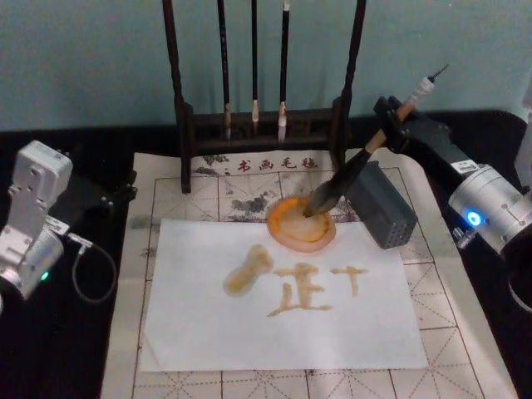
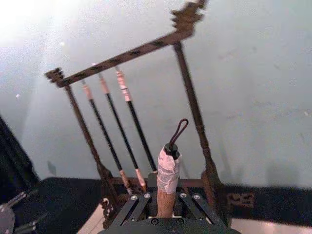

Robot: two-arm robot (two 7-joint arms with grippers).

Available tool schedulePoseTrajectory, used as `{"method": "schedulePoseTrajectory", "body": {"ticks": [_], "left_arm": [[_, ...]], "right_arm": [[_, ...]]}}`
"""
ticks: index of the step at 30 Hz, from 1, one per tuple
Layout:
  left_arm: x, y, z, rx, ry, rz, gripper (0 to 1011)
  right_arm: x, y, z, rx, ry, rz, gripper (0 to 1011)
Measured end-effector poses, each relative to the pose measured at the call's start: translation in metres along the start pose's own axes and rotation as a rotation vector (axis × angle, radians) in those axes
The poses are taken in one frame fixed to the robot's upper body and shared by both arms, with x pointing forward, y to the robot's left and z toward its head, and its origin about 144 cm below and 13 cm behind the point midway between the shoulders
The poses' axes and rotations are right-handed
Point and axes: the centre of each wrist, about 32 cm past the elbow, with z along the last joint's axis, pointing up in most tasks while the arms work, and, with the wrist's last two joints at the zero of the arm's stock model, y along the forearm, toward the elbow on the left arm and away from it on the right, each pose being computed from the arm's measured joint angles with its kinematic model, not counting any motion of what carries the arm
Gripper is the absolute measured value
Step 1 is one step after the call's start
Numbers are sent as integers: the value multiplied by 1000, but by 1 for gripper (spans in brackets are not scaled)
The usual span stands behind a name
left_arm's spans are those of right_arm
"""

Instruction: Pick up the brush from the inkstone, write on the paper, then place the brush back to its original position.

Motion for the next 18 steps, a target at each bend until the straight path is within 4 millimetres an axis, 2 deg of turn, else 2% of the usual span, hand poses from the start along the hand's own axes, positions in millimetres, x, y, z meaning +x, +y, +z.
{"method": "schedulePoseTrajectory", "body": {"ticks": [8, 18], "left_arm": [[0, 0, 0, 0, 0, 0, 1001], [0, 0, 0, 0, 0, 0, 1001]], "right_arm": [[0, -11, 2, 6, -134, 83, 185], [5, -24, 6, -9, -221, 157, 185]]}}
